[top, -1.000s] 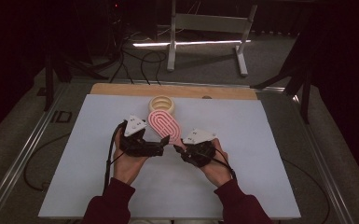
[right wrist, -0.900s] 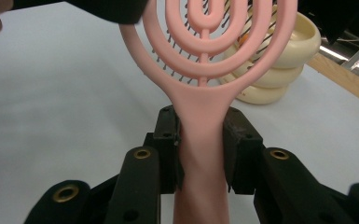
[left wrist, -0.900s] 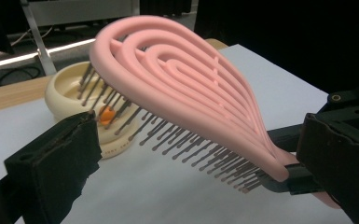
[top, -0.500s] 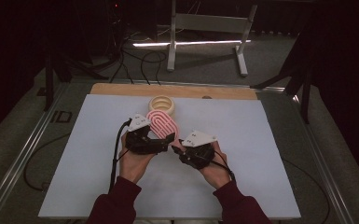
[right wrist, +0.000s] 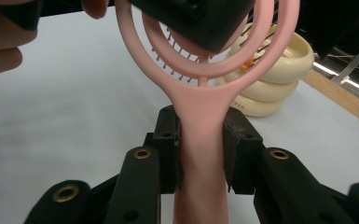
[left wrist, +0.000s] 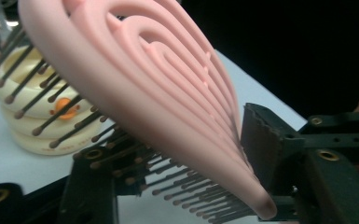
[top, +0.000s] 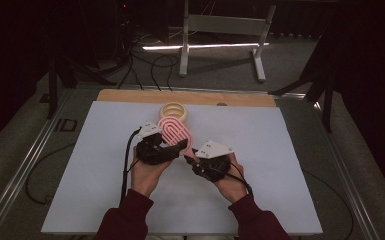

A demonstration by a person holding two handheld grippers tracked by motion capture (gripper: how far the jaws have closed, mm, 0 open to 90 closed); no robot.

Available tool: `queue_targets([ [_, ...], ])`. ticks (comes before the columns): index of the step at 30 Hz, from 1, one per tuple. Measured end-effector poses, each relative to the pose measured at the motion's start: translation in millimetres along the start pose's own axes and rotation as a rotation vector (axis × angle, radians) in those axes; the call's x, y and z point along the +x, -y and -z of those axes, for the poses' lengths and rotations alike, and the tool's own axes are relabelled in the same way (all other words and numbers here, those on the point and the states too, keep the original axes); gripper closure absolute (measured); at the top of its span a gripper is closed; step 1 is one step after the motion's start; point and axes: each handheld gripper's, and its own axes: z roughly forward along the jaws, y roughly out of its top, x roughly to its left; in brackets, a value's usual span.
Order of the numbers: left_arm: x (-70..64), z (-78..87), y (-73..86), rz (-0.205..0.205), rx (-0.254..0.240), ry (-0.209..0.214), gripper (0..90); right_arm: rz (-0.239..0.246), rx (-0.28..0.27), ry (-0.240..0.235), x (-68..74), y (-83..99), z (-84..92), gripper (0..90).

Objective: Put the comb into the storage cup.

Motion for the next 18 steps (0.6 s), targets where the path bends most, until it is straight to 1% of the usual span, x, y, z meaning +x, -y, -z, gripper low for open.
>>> queue_targets([
  [2,1.1,0.6,-0.4,0.018,-0.007,0.017,50.1,-0.008,-0.001,0.001,0.3,0.0,-0.5,70.3],
  [5,0.7,0.5,-0.7,0.025,-0.008,0.027,53.6,-0.003,-0.002,0.002,0.1,0.3,-1.1,70.3],
  [6,-0.2,0.3,-1.2,0.033,-0.008,0.036,53.6,0.001,0.001,0.005,0.2,0.4,-1.5,70.3],
  [8,-0.7,0.0,-1.8,0.038,-0.009,0.051,56.8,0.007,0.008,0.013,0.3,0.9,-2.4,70.2],
  [9,-1.2,-0.1,-2.1,0.034,-0.008,0.056,58.0,0.011,0.011,0.017,-0.1,1.1,-3.0,70.2],
  [12,-4.0,0.0,-3.0,0.023,-0.012,0.068,61.0,-0.009,0.01,0.014,0.0,1.8,-4.4,70.1],
  [13,-5.5,0.0,-3.3,0.022,-0.015,0.065,61.7,-0.005,0.009,0.015,-0.5,2.1,-5.1,70.1],
  [16,-7.2,0.5,-4.2,0.024,-0.028,0.079,63.0,-0.007,0.006,0.014,-1.2,2.3,-5.5,70.0],
  [18,-7.7,1.0,-4.7,0.032,-0.037,0.088,63.3,-0.015,-0.001,0.009,-1.7,2.1,-5.0,69.9],
])
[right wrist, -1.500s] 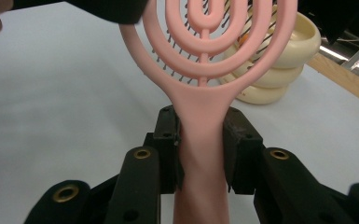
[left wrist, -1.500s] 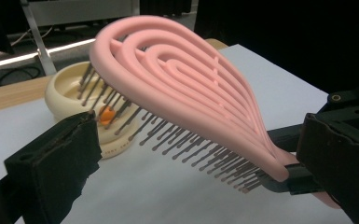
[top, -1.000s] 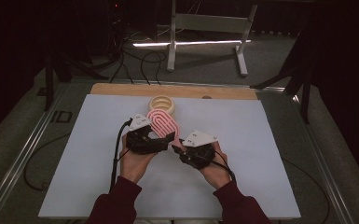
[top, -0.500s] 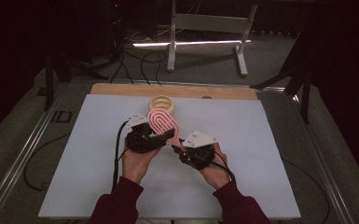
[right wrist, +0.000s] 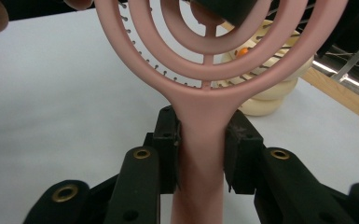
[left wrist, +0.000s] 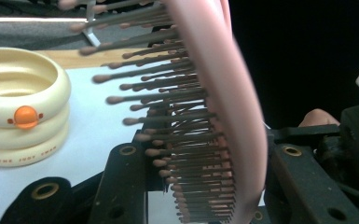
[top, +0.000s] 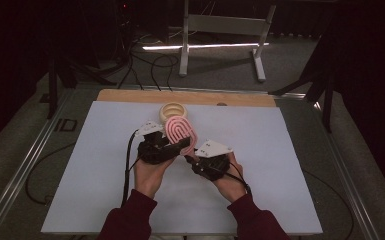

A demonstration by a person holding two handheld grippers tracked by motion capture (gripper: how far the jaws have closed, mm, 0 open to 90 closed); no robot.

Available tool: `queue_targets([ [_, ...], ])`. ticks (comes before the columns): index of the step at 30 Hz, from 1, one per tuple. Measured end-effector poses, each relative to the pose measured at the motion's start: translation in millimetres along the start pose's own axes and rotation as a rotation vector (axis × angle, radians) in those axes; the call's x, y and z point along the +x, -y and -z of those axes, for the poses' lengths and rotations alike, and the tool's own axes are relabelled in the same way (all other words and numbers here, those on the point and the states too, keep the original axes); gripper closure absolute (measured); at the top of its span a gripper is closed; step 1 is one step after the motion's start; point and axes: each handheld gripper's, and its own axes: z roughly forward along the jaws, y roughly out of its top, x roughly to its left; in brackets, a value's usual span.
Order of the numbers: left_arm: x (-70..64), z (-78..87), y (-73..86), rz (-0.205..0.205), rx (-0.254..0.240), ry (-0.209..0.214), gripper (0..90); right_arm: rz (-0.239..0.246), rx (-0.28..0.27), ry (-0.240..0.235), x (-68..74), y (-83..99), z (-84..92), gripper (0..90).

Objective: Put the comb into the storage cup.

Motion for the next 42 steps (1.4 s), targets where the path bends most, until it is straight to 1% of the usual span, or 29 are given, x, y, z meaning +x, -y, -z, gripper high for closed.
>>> queue_targets([
  [2,-0.6,0.4,-0.6,0.003,-0.008,0.007,63.8,-0.012,-0.011,-0.004,-0.1,-0.7,0.4,69.5],
  [4,-2.0,0.7,-1.2,-0.007,-0.01,0.006,64.0,-0.01,-0.012,-0.002,-0.4,-0.8,0.4,69.4],
  [9,-3.3,1.5,-2.4,-0.022,-0.018,-0.001,64.2,-0.028,-0.029,-0.006,-2.1,-0.1,2.0,66.4],
  [10,-2.8,2.1,-2.5,-0.023,-0.023,-0.003,64.3,-0.017,-0.028,-0.008,-3.4,0.5,2.8,65.0],
  [11,-2.4,2.5,-2.6,-0.023,-0.025,-0.003,64.3,-0.031,-0.034,-0.006,-3.9,0.8,3.6,62.7],
  [14,-1.4,4.0,-3.4,-0.025,-0.032,-0.009,64.3,-0.03,-0.035,-0.005,-6.3,1.6,5.9,56.1],
  [16,-1.3,4.5,-3.9,-0.026,-0.037,-0.011,64.3,-0.037,-0.043,-0.006,-7.5,2.2,7.8,53.3],
  [18,-1.3,4.5,-3.9,-0.026,-0.037,-0.011,64.4,-0.035,-0.049,-0.007,-8.7,2.7,8.9,53.3],
  [19,-1.1,5.1,-4.4,-0.033,-0.037,-0.018,64.4,-0.035,-0.049,-0.007,-8.7,2.7,8.9,50.9],
  [20,-0.9,5.3,-4.6,-0.033,-0.037,-0.017,64.3,-0.048,-0.058,-0.007,-10.9,4.2,11.2,44.2],
  [21,-0.7,5.6,-4.9,-0.034,-0.037,-0.018,64.3,-0.048,-0.058,-0.007,-10.9,4.2,11.2,44.2],
  [24,0.1,7.0,-6.4,-0.033,-0.047,-0.023,64.3,-0.058,-0.066,-0.003,-12.8,5.5,13.3,37.7],
  [25,0.1,7.0,-6.4,-0.033,-0.047,-0.023,64.3,-0.058,-0.066,-0.003,-12.8,5.5,13.3,37.7],
  [27,0.5,8.2,-8.1,-0.033,-0.053,-0.028,64.3,-0.067,-0.067,0.007,-14.8,7.5,15.9,29.6],
  [28,0.5,8.8,-8.9,-0.031,-0.055,-0.029,64.3,-0.07,-0.064,0.021,-14.4,8.1,16.3,26.4],
  [31,0.8,10.6,-11.3,-0.035,-0.063,-0.032,64.3,-0.074,-0.06,0.032,-16.8,10.6,18.6,20.2],
  [32,1.2,11.2,-12.3,-0.037,-0.067,-0.033,64.3,-0.085,-0.061,0.037,-17.1,11.3,19.3,18.6],
  [34,2.0,12.3,-13.5,-0.039,-0.071,-0.037,64.3,-0.088,-0.062,0.042,-18.5,13.0,20.8,15.8],
  [38,3.6,14.3,-15.6,-0.045,-0.074,-0.042,64.4,-0.092,-0.06,0.045,-19.1,13.8,21.6,14.6],
  [39,3.6,14.3,-15.6,-0.045,-0.074,-0.042,64.4,-0.101,-0.057,0.06,-21.3,16.4,23.4,14.6],
  [40,3.6,14.3,-15.6,-0.045,-0.074,-0.042,64.4,-0.101,-0.057,0.06,-21.3,16.4,23.4,11.6],
  [41,6.3,18.5,-19.7,-0.048,-0.086,-0.053,64.4,-0.101,-0.049,0.076,-25.6,19.8,26.4,9.7],
  [42,6.5,19.3,-20.8,-0.047,-0.089,-0.055,64.4,-0.132,-0.06,0.076,-25.2,20.0,26.8,9.5],
])
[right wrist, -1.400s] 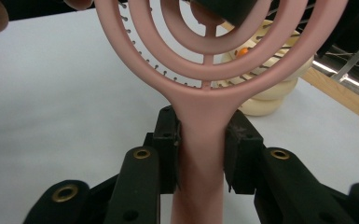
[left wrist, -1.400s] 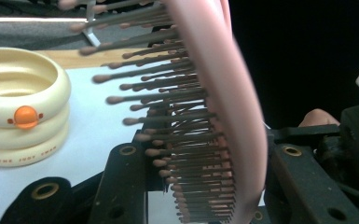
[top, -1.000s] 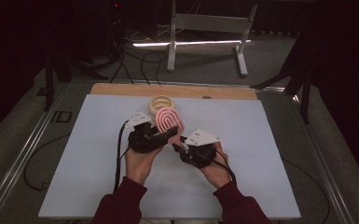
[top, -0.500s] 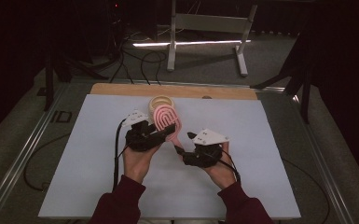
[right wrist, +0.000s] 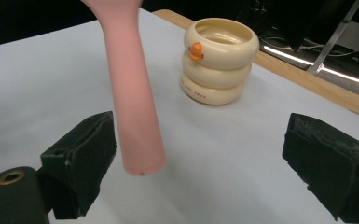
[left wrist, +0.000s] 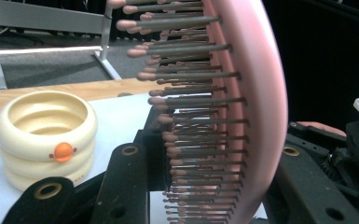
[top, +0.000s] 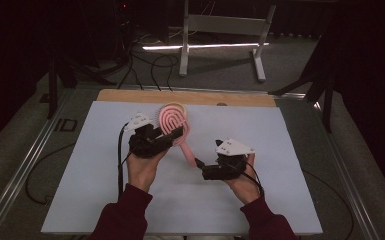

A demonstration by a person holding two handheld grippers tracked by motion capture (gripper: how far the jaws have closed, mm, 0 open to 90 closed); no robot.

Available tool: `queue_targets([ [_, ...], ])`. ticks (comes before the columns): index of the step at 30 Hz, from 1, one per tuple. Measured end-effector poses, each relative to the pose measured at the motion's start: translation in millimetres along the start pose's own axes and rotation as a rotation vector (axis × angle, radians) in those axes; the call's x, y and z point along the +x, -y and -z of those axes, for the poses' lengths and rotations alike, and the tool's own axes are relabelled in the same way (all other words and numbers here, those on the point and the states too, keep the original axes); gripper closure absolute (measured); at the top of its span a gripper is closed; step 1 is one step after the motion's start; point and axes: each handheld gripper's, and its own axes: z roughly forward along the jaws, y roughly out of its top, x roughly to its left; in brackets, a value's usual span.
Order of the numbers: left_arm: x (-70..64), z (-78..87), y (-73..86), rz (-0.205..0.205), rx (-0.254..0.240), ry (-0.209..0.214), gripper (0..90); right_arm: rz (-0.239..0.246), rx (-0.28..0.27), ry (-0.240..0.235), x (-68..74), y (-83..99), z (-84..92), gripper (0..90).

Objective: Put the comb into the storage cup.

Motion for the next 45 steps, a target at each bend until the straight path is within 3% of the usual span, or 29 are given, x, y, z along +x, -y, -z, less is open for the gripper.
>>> queue_targets([
  [9,3.7,4.8,-8.8,-0.006,-0.016,-0.014,64.3,-0.029,-0.009,0.006,-6.6,6.5,6.3,9.6],
  [23,10.9,7.6,-19.4,-0.024,-0.026,-0.046,64.3,-0.011,-0.032,0.019,-11.7,17.4,17.4,9.3],
  [29,13.6,9.5,-26.0,-0.04,-0.023,-0.072,64.4,-0.021,-0.06,0.025,-16.5,24.5,26.0,9.3],
  [40,20.7,10.5,-34.6,-0.043,-0.034,-0.08,64.3,-0.041,-0.114,0.025,-26.8,38.2,40.3,9.3],
  [45,21.9,10.1,-40.6,-0.048,-0.039,-0.087,64.3,-0.039,-0.167,0.009,-30.8,48.0,48.1,9.3],
])
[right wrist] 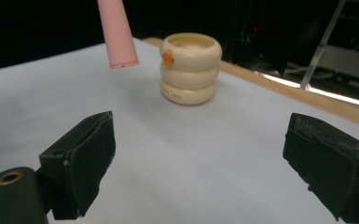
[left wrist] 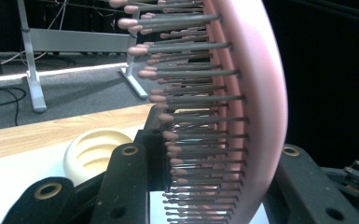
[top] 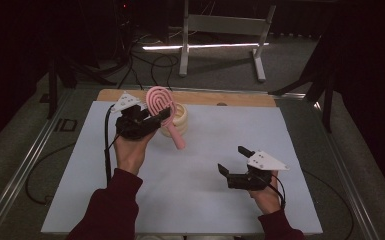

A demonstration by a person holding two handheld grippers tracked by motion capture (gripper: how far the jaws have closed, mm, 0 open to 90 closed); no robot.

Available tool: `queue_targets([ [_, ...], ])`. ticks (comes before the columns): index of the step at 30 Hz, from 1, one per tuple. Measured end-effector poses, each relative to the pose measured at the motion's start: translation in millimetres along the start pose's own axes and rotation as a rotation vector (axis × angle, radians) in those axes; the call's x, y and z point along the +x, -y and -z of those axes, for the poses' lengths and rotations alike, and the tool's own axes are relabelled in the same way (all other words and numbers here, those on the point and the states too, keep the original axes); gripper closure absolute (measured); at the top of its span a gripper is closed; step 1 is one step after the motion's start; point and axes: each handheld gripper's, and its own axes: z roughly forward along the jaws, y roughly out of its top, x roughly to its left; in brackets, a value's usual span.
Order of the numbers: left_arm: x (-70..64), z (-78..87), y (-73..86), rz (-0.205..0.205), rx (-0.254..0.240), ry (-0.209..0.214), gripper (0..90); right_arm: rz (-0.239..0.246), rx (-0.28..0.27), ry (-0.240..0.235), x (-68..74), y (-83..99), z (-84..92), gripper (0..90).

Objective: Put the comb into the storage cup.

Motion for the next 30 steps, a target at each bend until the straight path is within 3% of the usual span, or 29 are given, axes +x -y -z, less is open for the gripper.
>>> queue_targets([
  [4,-0.1,-0.6,-3.5,-0.008,-0.007,0.004,64.3,-0.009,-0.032,0.005,-4.1,6.6,5.3,9.3],
  [21,7.9,1.5,-19.1,-0.019,-0.033,-0.021,64.3,-0.045,-0.033,0.057,-18.7,30.7,26.5,9.5],
  [30,13.8,1.7,-25.2,-0.019,-0.036,-0.039,64.3,-0.041,-0.048,0.07,-21.3,35.5,31.4,9.5],
])
